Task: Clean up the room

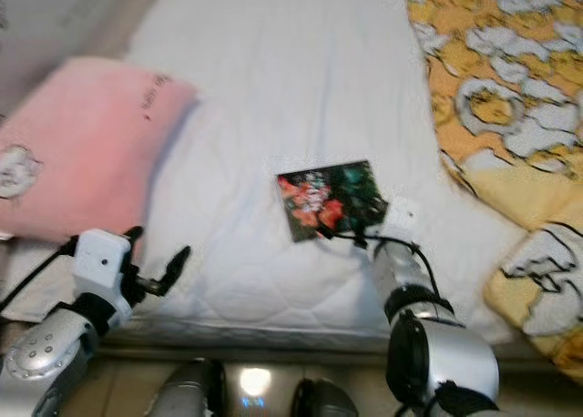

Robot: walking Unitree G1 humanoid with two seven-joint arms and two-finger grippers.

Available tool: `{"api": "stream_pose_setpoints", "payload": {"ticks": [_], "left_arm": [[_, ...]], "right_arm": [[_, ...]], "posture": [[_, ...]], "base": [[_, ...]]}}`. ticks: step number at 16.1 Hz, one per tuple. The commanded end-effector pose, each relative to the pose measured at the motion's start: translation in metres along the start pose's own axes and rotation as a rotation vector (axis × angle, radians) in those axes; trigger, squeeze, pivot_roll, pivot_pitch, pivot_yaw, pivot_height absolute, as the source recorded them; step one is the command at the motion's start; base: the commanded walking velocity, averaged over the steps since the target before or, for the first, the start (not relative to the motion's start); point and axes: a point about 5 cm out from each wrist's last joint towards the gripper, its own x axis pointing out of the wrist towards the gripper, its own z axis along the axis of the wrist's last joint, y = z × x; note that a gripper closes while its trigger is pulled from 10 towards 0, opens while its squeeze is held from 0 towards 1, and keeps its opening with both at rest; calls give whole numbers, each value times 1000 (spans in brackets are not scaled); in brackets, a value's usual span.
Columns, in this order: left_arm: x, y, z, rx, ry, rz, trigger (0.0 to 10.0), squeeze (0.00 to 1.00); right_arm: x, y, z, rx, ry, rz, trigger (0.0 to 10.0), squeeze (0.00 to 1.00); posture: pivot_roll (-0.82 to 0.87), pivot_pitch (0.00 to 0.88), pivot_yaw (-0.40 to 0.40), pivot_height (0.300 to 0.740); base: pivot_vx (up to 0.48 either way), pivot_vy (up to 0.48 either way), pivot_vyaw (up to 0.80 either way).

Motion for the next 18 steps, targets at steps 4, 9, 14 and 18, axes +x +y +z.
{"api": "stream_pose_setpoints", "payload": {"ticks": [4, 9, 14, 18], "left_arm": [[-6, -3, -2, -15, 21, 15, 10000, 0], [-5, -1, -4, -29, 26, 30, 10000, 0], [33, -4, 3, -57, -48, 24, 10000, 0], [63, -11, 10, -96, -95, 26, 10000, 0]], "right_arm": [[-14, 78, -35, -105, 74, 389, 10000, 0], [-50, 138, -73, 11, 86, 720, 10000, 0], [-111, 132, -53, 79, -63, 845, 10000, 0], [-108, 104, -31, 4, -138, 802, 10000, 0]], "posture": [[372, 266, -97, 728], [324, 222, -119, 728], [224, 79, -138, 728], [177, 0, -142, 728]], "base": [[0, 0, 0], [0, 0, 0], [0, 0, 0], [0, 0, 0]]}}
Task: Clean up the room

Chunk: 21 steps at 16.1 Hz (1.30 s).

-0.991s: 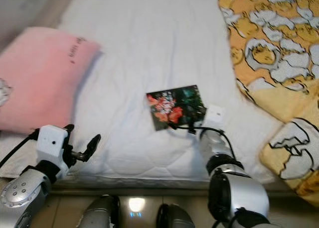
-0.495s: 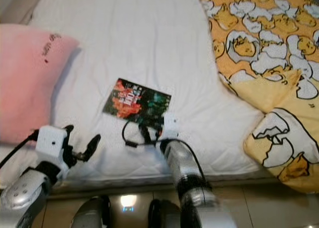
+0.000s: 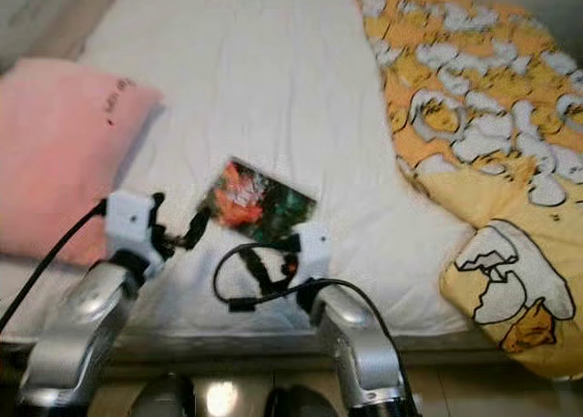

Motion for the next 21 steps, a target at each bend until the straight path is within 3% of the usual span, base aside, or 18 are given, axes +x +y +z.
{"api": "stream_pose_setpoints", "payload": {"ticks": [1, 3, 4, 5, 6, 7, 8, 9, 10, 11, 12, 13, 15, 16, 17, 18, 20, 21], "left_arm": [[3, -2, -7, -32, 21, 25, 10000, 0], [8, -6, -15, -83, 32, 31, 10000, 0], [10, -5, -22, -165, 65, 78, 10000, 0], [12, -7, -31, -303, 101, 130, 10000, 0], [13, -8, -35, -361, 120, 160, 10000, 0], [19, -11, -38, -266, 127, 209, 10000, 0], [20, -10, -32, -70, 99, 218, 10000, 325], [18, -9, -25, 53, 37, 176, 10000, 1000], [16, -9, -21, 117, 6, 145, 10000, 1000], [13, -4, -20, 100, -8, 131, 10000, 1000], [11, 7, -22, 59, -16, 134, 10000, 1000], [10, 11, -22, 40, -20, 142, 10000, 1000], [25, 5, -25, -13, -11, 126, 10000, 1000], [31, 0, -26, -8, -12, 102, 10000, 467], [34, -1, -28, -22, -3, 103, 10000, 0], [43, -1, -37, -132, 57, 132, 10000, 0], [52, -4, -47, -314, 123, 165, 10000, 0], [58, -15, -62, -465, 201, 165, 10000, 0]], "right_arm": [[5, 4, 17, 9, -71, -4, 10000, 0], [-6, 5, 26, 18, -49, 39, 10000, 0], [-7, 2, 28, 5, -56, 36, 10000, 0], [-5, -15, 35, -37, -111, -87, 10000, 0], [-4, -29, 40, -104, -140, -183, 10000, 0], [-13, -62, 57, -335, -234, -433, 10000, 1000], [-28, -77, 67, -412, -296, -556, 10000, 1000], [-40, -81, 64, -399, -302, -592, 10000, 1000], [-51, -85, 57, -381, -289, -614, 10000, 1000], [-65, -89, 44, -350, -262, -645, 10000, 1000], [-84, -94, 16, -313, -207, -680, 10000, 1000], [-87, -94, 8, -304, -192, -685, 10000, 1000], [-73, -91, 0, -292, -210, -658, 10000, 1000], [-62, -87, 1, -305, -206, -624, 10000, 1000], [-57, -87, 2, -311, -199, -617, 10000, 1000], [-53, -90, 8, -348, -185, -635, 10000, 0], [-52, -89, 12, -385, -194, -622, 10000, 0], [-63, -84, 10, -420, -201, -586, 10000, 0]], "posture": [[171, 0, -143, 728], [162, 0, -139, 728], [161, 0, -135, 728], [160, 0, -133, 728], [158, 0, -129, 728], [153, 0, -122, 728], [151, 0, -119, 728], [144, 0, -106, 728], [142, 0, -98, 728], [142, 0, -92, 728], [136, 0, -82, 728], [136, 0, -83, 728], [128, 0, -76, 728], [129, 0, -81, 728], [131, 0, -82, 728], [138, 0, -95, 728], [127, 0, -108, 728], [83, 0, -124, 728]], "base": [[0, 0, 0], [0, 0, 0], [0, 0, 0], [0, 0, 0], [0, 0, 0], [0, 0, 0], [0, 0, 0], [0, 0, 0], [0, 0, 0], [0, 0, 0], [0, -472, 0], [0, -472, 0], [0, -444, 0], [0, -420, 0], [255, -405, 0], [0, 0, 0], [0, 0, 0], [0, 0, 0]]}}
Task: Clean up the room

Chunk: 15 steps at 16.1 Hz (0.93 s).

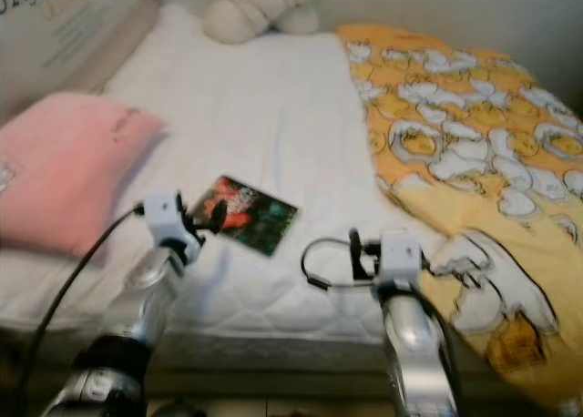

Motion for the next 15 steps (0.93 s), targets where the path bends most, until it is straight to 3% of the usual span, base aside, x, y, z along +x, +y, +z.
{"api": "stream_pose_setpoints", "payload": {"ticks": [1, 2, 3, 4, 5, 6, 7, 8, 9, 10, 11, 12, 14, 15], "left_arm": [[3, -8, -12, -53, 55, -15, 10000, 0], [6, -15, -22, -98, 96, -16, 10000, 0], [9, -21, -27, -2, 113, -6, 10000, 0], [10, -23, -27, 86, 111, -11, 10000, 0], [13, -36, -19, 315, 44, -58, 10000, 0], [9, -42, -8, 420, -70, -107, 10000, 0], [4, -42, -4, 454, -126, -127, 10000, 0], [-15, -33, 5, 511, -244, -136, 10000, 0], [-45, -28, 9, 581, -337, -182, 10000, 0], [-55, -28, 9, 605, -353, -201, 10000, 0], [-71, -18, 10, 631, -366, -161, 10000, 0], [-76, -14, 11, 633, -364, -141, 10000, 0], [-104, -13, 30, 723, -447, -110, 10000, 0], [-108, -16, 33, 729, -454, -109, 10000, 0]], "right_arm": [[-4, -3, 4, -24, -24, 13, 10000, 0], [-26, -9, -5, -34, 20, 6, 10000, 0], [-44, -13, -14, -50, 69, -2, 10000, 0], [-49, -13, -18, -63, 83, 0, 10000, 0], [-51, -9, -18, -67, 81, 13, 10000, 0], [-37, -6, -9, -70, 35, 23, 10000, 0], [-29, -5, -4, -60, 15, 27, 10000, 0], [-10, -2, 8, 8, -8, 48, 10000, 0], [14, 2, 13, 83, -2, 77, 10000, 0], [21, 2, 13, 100, 6, 82, 10000, 0], [48, 7, 9, 167, 55, 78, 10000, 0], [57, 11, 7, 188, 79, 81, 10000, 0], [91, 47, 12, 298, 202, 175, 10000, 0], [94, 51, 14, 299, 214, 192, 10000, 0]], "posture": [[83, 0, -124, 728], [16, 55, -130, 728], [-15, 92, -126, 728], [-21, 96, -125, 728], [-44, 100, -104, 728], [-28, 83, -101, 728], [-7, 69, -94, 728], [17, 58, -90, 728], [120, 56, -99, 728], [120, 56, -99, 728], [214, 89, -117, 728], [214, 89, -117, 728], [348, 167, -163, 728], [394, 208, -176, 728]], "base": [[0, 0, 0], [0, 0, 0], [0, 0, 0], [0, 0, 0], [0, 0, 0], [0, 0, 0], [0, 0, 0], [0, 0, 0], [0, 0, 0], [0, 0, 0], [0, 0, 0], [0, 0, 0], [0, 0, 0], [0, 0, 0]]}}
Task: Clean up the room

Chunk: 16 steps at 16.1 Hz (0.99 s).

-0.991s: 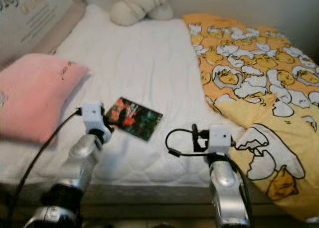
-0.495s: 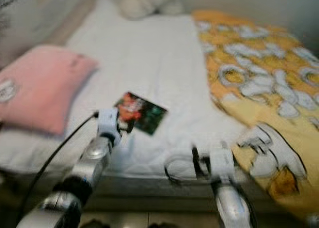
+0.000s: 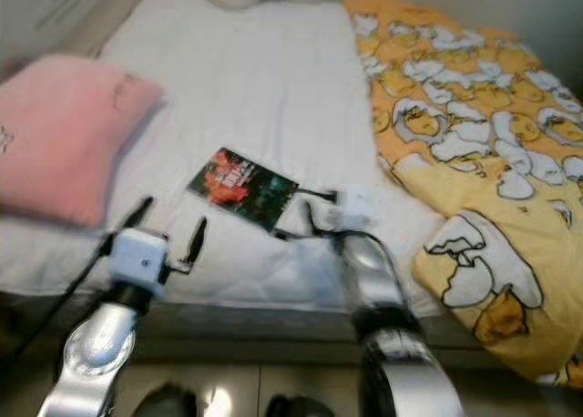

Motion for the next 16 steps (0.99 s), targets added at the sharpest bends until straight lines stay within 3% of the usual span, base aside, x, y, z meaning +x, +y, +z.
{"api": "stream_pose_setpoints", "payload": {"ticks": [1, 4, 6, 10, 15, 16], "left_arm": [[-10, 3, 9, 32, 13, 0, 10000, 0], [-53, 27, 29, 95, 100, 105, 10000, 0], [-65, 30, 34, 117, 143, 128, 10000, 0], [-72, 35, 41, 150, 185, 159, 10000, 0], [-60, 36, 41, 180, 173, 153, 10000, 0], [-59, 36, 41, 180, 172, 151, 10000, 0]], "right_arm": [[1, -5, -7, 4, 44, -38, 10000, 0], [16, 24, 12, -63, 45, -21, 10000, 0], [19, 31, 18, -54, 41, -43, 10000, 0], [19, 41, 9, 68, 99, -42, 10000, 0], [16, 111, 2, 163, 110, 290, 10000, 0], [15, 116, 2, 169, 106, 308, 10000, 0]], "posture": [[454, 253, -193, 728], [574, 377, -226, 728], [596, 403, -240, 728], [605, 424, -263, 728], [546, 343, -286, 728], [543, 339, -285, 728]], "base": [[0, 0, 0], [0, 0, 0], [0, 0, 0], [0, 0, 0], [0, 0, 0], [0, 0, 0]]}}
